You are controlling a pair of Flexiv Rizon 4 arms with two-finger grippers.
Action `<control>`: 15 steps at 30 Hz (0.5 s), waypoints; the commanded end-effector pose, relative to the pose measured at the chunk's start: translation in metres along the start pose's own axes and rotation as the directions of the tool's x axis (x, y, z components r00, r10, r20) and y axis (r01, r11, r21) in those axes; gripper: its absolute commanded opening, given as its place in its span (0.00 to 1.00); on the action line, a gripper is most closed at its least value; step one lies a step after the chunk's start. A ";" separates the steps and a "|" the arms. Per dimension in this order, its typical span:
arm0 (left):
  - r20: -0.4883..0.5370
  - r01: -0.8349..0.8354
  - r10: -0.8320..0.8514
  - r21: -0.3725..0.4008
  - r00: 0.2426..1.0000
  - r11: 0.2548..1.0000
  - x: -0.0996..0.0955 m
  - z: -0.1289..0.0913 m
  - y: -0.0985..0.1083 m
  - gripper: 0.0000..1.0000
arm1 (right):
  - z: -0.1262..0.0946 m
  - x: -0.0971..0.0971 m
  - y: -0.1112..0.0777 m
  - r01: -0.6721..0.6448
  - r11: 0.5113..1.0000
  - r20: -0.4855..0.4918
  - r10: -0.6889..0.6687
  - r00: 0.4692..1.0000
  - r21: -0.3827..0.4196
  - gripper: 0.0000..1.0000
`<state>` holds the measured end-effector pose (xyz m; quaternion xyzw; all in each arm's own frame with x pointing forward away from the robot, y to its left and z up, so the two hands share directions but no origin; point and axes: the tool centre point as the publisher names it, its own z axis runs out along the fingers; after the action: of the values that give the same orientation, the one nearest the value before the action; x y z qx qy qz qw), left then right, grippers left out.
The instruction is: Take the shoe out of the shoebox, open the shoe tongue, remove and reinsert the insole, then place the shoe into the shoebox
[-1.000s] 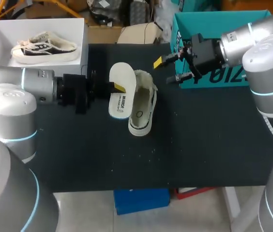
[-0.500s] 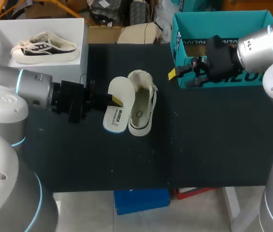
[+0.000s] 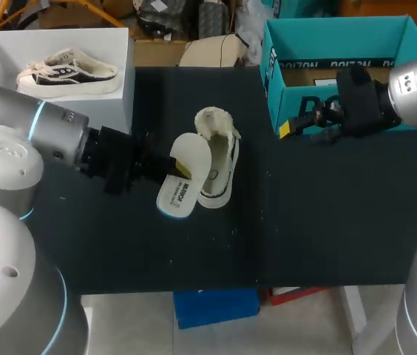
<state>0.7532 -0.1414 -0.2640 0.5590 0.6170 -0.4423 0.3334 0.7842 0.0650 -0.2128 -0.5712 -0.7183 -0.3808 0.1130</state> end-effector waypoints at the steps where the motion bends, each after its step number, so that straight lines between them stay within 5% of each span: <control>1: -0.080 0.019 -0.015 0.051 0.997 0.999 0.002 0.003 0.000 0.00 | -0.013 0.002 -0.005 -0.001 1.000 0.002 0.001 1.000 -0.002 1.00; 15: -0.120 0.029 -0.017 0.105 0.993 0.994 0.011 0.007 -0.010 0.00 | -0.013 0.002 -0.005 -0.001 1.000 0.002 0.001 1.000 -0.002 1.00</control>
<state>0.7408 -0.1417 -0.2755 0.5927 0.6163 -0.4470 0.2630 0.7757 0.0566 -0.2044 -0.5715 -0.7179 -0.3814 0.1118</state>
